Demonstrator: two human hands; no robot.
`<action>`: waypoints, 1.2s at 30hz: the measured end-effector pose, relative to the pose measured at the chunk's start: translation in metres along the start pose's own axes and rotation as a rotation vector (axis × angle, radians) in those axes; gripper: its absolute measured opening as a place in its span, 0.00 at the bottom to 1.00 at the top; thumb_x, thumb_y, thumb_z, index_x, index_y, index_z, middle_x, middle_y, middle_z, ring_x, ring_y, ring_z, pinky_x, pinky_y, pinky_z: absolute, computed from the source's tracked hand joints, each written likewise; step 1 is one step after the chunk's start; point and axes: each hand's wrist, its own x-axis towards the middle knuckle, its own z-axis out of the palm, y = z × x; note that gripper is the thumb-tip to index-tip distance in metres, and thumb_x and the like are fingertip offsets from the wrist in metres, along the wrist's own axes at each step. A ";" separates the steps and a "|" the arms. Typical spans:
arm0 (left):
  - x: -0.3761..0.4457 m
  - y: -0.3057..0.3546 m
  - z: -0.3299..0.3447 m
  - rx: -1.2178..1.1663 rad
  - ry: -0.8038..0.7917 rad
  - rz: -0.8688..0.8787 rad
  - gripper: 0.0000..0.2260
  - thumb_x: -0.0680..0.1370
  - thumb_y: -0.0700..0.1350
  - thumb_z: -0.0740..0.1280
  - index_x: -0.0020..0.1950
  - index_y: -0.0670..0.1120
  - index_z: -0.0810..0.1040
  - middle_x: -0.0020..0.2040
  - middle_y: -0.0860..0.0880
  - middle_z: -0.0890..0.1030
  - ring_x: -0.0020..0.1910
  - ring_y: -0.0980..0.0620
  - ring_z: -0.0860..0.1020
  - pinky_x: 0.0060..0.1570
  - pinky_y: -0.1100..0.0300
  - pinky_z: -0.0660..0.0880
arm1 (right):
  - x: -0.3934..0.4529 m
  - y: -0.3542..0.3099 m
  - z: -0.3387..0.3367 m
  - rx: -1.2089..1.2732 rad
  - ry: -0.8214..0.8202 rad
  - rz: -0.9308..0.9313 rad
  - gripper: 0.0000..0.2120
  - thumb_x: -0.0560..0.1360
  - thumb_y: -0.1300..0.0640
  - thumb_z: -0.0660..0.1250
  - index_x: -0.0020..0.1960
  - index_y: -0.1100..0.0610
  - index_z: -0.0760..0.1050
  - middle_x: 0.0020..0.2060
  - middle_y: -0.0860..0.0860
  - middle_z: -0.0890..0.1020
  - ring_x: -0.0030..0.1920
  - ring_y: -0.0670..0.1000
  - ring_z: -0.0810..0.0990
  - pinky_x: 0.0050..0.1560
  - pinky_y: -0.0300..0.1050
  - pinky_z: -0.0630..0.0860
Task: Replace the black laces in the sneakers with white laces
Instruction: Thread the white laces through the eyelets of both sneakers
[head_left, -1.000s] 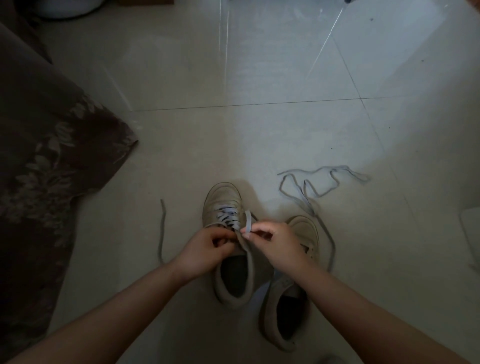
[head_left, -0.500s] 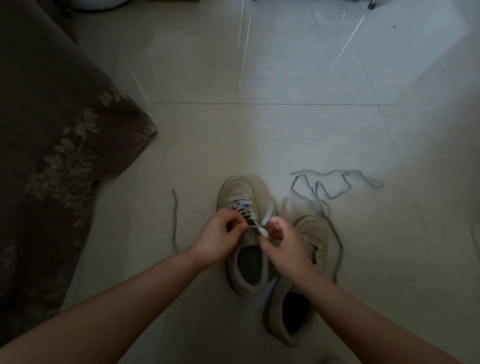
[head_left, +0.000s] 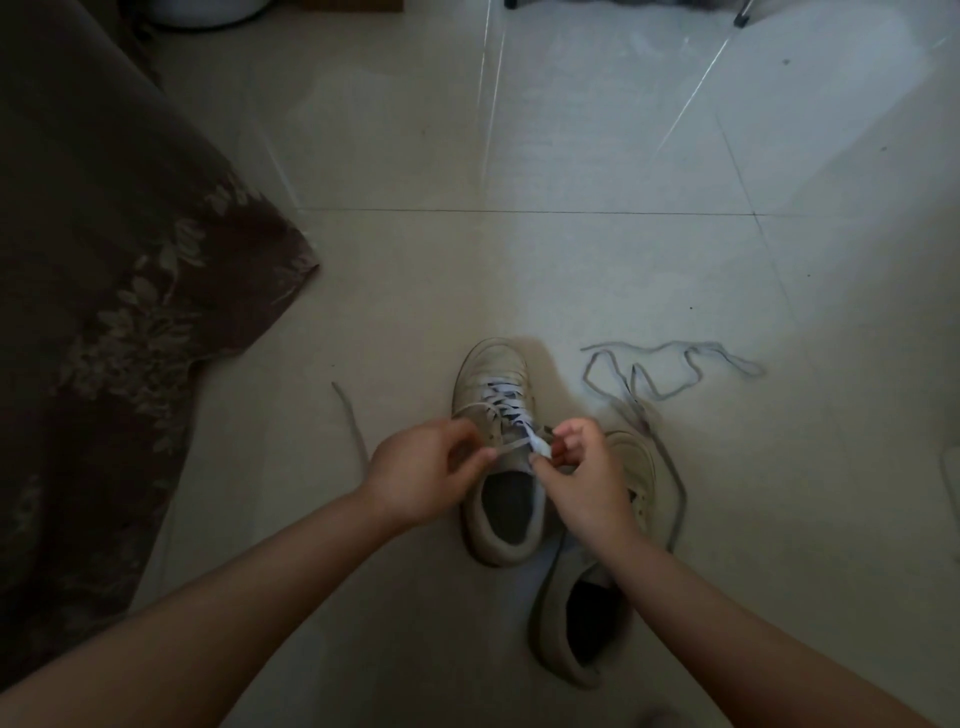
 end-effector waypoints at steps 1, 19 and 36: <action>-0.001 0.002 0.003 0.113 0.035 0.093 0.11 0.76 0.56 0.63 0.41 0.50 0.77 0.36 0.52 0.76 0.33 0.51 0.77 0.31 0.60 0.69 | 0.001 0.000 0.000 -0.011 -0.005 -0.008 0.14 0.69 0.64 0.72 0.48 0.53 0.70 0.38 0.49 0.77 0.35 0.38 0.75 0.39 0.30 0.72; 0.012 0.012 0.007 0.159 0.300 0.211 0.12 0.73 0.53 0.61 0.49 0.52 0.81 0.46 0.50 0.79 0.48 0.47 0.75 0.44 0.55 0.70 | 0.003 0.003 -0.002 -0.079 0.024 -0.028 0.20 0.70 0.63 0.72 0.59 0.55 0.70 0.36 0.48 0.75 0.34 0.42 0.75 0.39 0.35 0.72; 0.010 0.025 0.010 0.170 0.307 0.070 0.08 0.72 0.49 0.58 0.38 0.47 0.73 0.40 0.47 0.74 0.38 0.44 0.76 0.35 0.56 0.68 | 0.006 0.003 0.007 -0.183 0.067 -0.076 0.22 0.70 0.62 0.69 0.63 0.54 0.70 0.33 0.45 0.72 0.36 0.48 0.75 0.39 0.43 0.71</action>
